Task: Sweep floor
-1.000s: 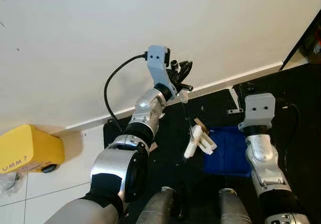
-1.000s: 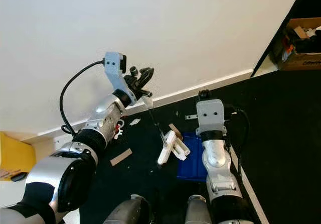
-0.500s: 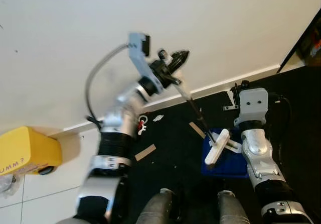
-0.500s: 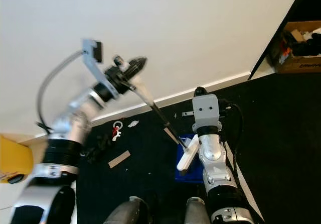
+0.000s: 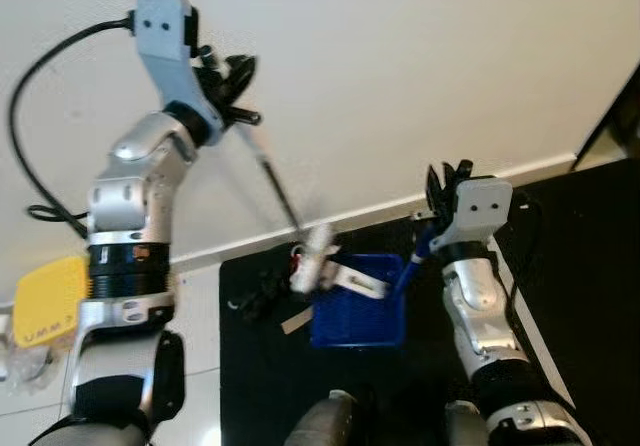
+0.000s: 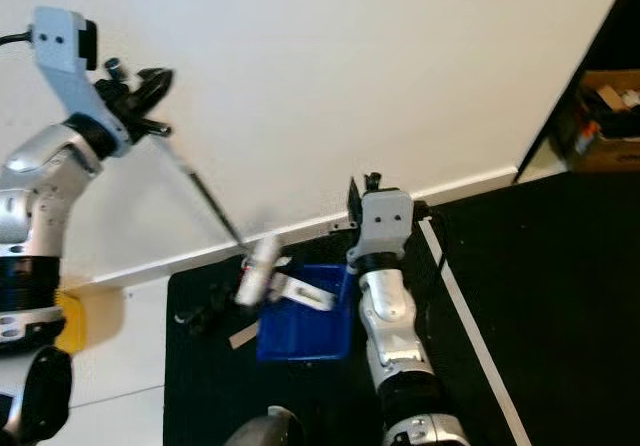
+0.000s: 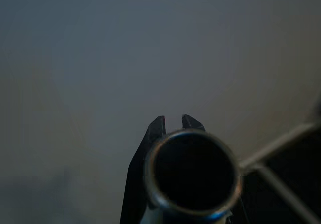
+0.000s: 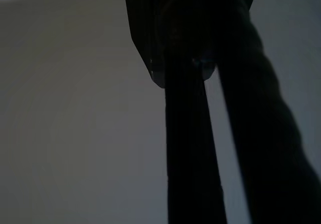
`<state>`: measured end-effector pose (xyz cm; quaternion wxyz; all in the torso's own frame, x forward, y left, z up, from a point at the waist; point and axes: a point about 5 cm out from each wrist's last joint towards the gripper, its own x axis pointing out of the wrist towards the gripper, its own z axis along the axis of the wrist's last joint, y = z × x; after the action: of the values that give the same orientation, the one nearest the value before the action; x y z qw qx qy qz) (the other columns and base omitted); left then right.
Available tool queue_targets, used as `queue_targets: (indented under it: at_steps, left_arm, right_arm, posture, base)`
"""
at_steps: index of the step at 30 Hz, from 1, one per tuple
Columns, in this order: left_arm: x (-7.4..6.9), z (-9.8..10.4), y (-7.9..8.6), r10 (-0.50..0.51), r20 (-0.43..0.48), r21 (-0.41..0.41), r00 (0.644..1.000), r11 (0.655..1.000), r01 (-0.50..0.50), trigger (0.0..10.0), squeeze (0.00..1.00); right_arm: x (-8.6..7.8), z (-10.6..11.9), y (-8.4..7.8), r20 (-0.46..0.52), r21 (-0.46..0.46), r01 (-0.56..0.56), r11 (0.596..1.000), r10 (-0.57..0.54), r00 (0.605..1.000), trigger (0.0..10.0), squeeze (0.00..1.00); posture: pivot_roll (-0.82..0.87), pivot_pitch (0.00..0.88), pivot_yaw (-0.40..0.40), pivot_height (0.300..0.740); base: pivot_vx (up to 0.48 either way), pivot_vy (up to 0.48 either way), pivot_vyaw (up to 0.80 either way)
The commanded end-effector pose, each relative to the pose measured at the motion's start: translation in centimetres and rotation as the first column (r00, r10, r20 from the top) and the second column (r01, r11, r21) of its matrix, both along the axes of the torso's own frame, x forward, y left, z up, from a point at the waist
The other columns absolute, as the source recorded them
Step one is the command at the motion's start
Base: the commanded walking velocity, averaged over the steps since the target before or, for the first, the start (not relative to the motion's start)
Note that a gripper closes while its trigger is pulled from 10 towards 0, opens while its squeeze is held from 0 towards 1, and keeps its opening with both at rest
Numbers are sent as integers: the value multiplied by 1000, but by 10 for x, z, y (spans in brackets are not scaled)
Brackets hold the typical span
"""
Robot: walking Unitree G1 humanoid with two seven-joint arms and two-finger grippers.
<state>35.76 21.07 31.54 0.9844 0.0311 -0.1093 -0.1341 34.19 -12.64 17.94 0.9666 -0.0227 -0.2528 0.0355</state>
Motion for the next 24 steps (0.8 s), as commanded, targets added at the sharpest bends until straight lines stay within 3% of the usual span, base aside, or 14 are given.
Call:
queue_targets:
  at_steps: [1,5,12,15,24]
  left_arm:
    - [-3,-5,14,82,-32,34,996,996,-81,10000,0]
    - [-3,-3,35,293,-21,47,956,955,-292,10000,0]
    - [-3,-10,59,418,-82,17,905,908,-418,10000,0]
    - [-3,-18,62,459,-98,37,883,888,-458,10000,0]
    - [-3,-38,50,476,-107,106,873,878,-466,10000,0]
  right_arm:
    - [-5,7,-5,58,26,18,1000,-20,998,10000,0]
    - [-10,10,-20,75,41,53,998,-56,996,10000,0]
    - [-14,12,-36,76,99,93,991,-100,992,10000,0]
    - [-14,12,-38,76,106,100,989,-108,991,10000,0]
    - [-14,4,-32,41,75,80,994,-83,996,10000,0]
  posture:
    - [49,161,208,740]
    - [41,140,206,740]
    - [38,107,203,740]
    - [36,85,205,740]
    - [39,64,196,740]
  base:
    - [0,0,0]
    - [0,0,0]
    - [0,0,0]
    - [0,0,0]
    - [0,0,0]
